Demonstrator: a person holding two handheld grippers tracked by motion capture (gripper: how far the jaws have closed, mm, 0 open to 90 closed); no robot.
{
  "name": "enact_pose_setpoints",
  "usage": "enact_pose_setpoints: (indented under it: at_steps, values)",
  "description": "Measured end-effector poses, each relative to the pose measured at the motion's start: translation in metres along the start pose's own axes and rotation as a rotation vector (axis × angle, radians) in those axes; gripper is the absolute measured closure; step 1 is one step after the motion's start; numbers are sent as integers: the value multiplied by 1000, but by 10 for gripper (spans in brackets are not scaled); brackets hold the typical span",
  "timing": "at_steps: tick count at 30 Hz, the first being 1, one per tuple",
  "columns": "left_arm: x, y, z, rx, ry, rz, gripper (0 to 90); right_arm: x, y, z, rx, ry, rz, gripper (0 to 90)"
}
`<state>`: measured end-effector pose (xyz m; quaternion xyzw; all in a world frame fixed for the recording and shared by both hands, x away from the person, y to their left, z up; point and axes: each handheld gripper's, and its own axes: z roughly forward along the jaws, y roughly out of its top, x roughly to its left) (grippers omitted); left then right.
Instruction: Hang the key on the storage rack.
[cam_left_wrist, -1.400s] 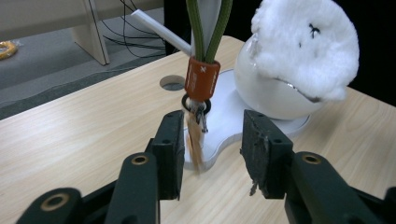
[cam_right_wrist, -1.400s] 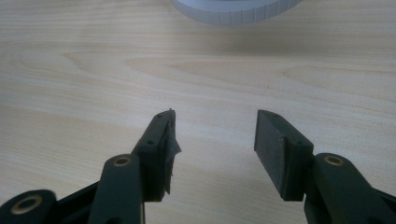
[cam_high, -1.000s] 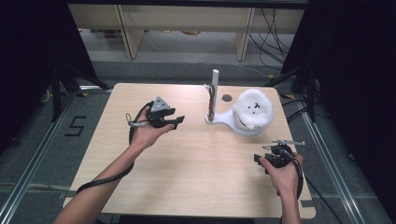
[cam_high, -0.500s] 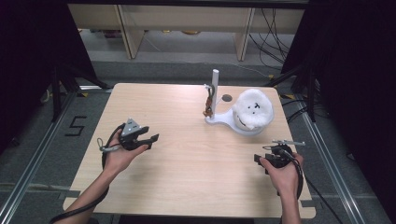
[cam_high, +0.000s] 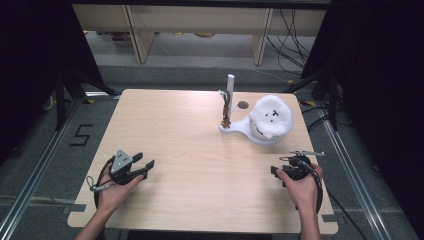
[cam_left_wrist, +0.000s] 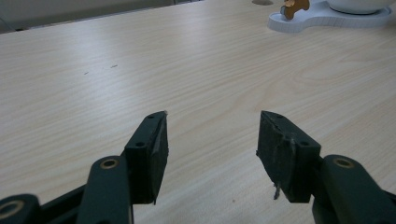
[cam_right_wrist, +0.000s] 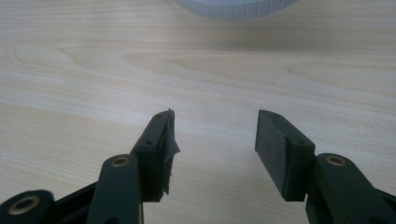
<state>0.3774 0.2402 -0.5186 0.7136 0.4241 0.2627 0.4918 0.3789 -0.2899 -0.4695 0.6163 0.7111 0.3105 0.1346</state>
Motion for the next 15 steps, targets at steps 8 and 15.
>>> enact_pose_setpoints:
  at_steps: [8,15]
  values:
    - [-1,-7,-6,-39,27,-5,415,0,0,4,-8,12,-18,484]
    - [0,-7,-7,-44,30,-21,405,2,0,3,7,-20,13,484]
